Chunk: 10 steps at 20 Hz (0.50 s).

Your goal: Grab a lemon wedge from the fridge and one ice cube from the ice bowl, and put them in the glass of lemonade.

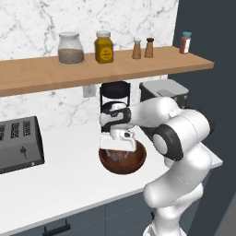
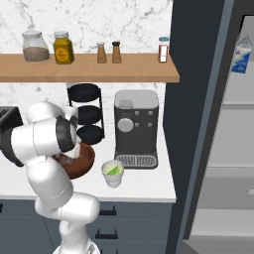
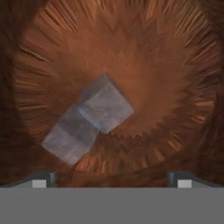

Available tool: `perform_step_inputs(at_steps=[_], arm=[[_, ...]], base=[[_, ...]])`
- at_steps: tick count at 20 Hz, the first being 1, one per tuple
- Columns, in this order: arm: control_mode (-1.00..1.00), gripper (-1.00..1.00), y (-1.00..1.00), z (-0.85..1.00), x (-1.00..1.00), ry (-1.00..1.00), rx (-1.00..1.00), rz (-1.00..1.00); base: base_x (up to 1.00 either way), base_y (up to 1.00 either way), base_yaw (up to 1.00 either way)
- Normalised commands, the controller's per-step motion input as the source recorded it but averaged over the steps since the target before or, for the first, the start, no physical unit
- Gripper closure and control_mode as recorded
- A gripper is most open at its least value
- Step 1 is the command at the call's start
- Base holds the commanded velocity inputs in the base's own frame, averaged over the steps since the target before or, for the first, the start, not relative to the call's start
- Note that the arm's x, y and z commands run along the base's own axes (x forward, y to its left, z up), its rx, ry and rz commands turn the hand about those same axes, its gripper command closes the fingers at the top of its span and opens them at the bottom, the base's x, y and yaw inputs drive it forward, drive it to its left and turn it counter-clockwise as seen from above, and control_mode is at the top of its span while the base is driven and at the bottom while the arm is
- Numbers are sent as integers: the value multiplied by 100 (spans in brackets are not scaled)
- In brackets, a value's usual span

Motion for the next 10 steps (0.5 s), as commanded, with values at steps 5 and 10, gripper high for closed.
perform_step_inputs(at_steps=[5, 10], arm=[[-100, -100, 0, -2, -30, -31, 0, 0], [-100, -100, -1, 14, 5, -23, 0, 0]], base=[[0, 0, 0], [0, 0, 0]])
